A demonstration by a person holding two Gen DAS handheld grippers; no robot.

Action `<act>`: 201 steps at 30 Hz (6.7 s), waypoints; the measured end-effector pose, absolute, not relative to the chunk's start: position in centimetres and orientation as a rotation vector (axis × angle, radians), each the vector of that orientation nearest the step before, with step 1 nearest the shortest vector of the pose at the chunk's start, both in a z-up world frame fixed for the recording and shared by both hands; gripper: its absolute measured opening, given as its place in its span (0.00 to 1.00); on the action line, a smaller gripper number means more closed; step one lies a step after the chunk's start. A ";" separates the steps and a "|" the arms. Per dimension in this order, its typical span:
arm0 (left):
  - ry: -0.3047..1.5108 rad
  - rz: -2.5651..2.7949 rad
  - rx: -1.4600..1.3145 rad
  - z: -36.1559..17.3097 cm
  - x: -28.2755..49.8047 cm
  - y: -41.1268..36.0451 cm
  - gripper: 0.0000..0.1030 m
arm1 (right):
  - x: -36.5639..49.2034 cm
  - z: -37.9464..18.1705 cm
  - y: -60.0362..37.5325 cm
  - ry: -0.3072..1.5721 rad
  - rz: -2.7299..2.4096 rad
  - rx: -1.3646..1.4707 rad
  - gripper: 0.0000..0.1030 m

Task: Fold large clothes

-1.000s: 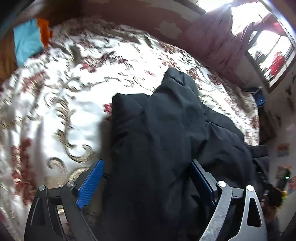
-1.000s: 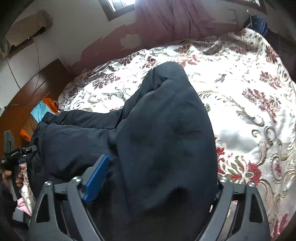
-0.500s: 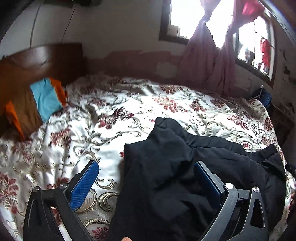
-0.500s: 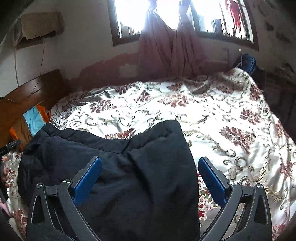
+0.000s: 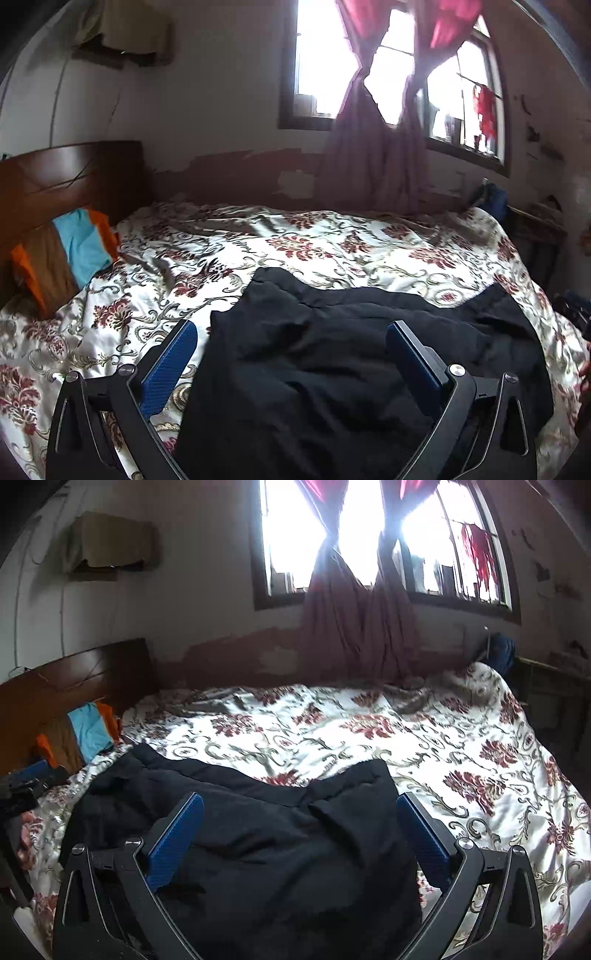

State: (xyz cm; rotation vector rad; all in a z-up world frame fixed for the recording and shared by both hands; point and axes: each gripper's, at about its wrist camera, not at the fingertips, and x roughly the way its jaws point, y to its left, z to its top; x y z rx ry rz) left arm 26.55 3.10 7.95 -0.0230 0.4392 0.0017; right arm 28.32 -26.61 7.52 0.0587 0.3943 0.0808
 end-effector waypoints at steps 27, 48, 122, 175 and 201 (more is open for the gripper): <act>0.345 -0.027 -0.048 10.6 17.6 1.5 1.00 | 17.8 9.6 -21.9 0.232 0.082 0.036 0.99; 0.323 -0.017 -0.044 11.4 11.9 1.3 1.00 | 12.4 9.4 -21.2 0.213 0.100 0.070 0.99; 0.481 -0.016 0.043 -1.2 3.4 1.8 1.00 | 6.1 -2.8 -20.6 0.366 0.041 0.049 0.99; 0.488 -0.006 0.053 -1.4 3.4 1.7 1.00 | 6.2 -3.0 -20.5 0.378 0.036 0.050 0.99; 0.488 -0.005 0.052 -1.4 3.3 1.7 1.00 | 6.2 -3.0 -20.6 0.378 0.036 0.050 0.99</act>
